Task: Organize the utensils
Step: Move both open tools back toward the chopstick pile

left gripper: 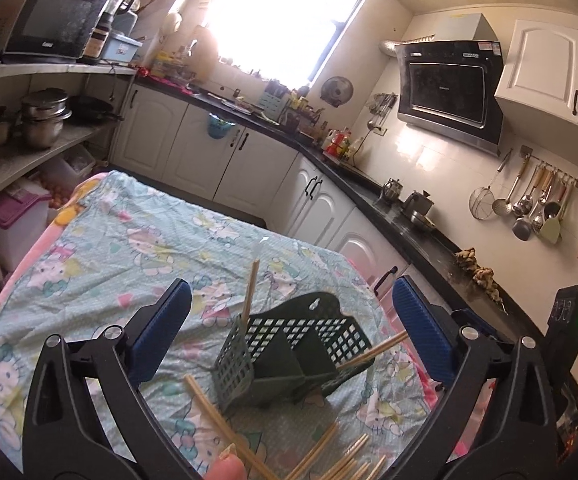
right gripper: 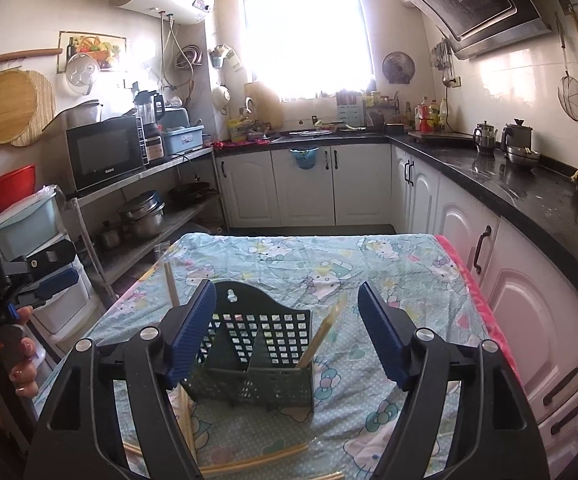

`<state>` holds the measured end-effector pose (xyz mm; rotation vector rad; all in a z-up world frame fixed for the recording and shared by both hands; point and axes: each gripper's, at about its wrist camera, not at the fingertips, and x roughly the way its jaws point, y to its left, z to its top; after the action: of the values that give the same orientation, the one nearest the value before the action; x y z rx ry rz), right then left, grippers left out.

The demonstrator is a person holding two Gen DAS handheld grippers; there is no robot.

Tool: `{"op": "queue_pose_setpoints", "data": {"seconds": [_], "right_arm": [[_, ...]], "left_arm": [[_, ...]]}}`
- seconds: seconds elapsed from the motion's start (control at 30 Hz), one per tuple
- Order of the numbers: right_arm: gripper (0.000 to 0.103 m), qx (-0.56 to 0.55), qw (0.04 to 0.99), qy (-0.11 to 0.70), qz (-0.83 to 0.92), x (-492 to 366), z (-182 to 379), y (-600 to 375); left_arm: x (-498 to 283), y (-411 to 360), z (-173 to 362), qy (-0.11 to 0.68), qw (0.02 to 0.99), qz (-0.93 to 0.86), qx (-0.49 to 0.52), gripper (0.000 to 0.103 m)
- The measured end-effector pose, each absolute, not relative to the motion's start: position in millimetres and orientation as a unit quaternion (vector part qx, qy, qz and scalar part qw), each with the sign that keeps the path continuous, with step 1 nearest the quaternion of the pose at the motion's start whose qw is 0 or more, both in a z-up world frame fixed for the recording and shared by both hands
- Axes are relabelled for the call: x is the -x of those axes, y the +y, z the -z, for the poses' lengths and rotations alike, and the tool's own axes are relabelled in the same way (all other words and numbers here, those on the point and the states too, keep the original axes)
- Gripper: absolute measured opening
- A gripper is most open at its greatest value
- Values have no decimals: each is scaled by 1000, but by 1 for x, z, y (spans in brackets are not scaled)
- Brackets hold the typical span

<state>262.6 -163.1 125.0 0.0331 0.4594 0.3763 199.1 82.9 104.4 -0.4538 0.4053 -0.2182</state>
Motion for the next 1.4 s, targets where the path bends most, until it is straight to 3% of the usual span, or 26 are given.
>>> {"op": "queue_pose_setpoints", "data": {"seconds": [0.77, 1.4], "right_arm": [[75, 8, 948, 251, -197, -211, -103, -153], [76, 29, 931, 300, -207, -196, -63, -141]], "left_arm": [[-135, 103, -81, 214, 946, 78, 231, 93], [-107, 97, -27, 294, 934, 53, 196, 93]]}}
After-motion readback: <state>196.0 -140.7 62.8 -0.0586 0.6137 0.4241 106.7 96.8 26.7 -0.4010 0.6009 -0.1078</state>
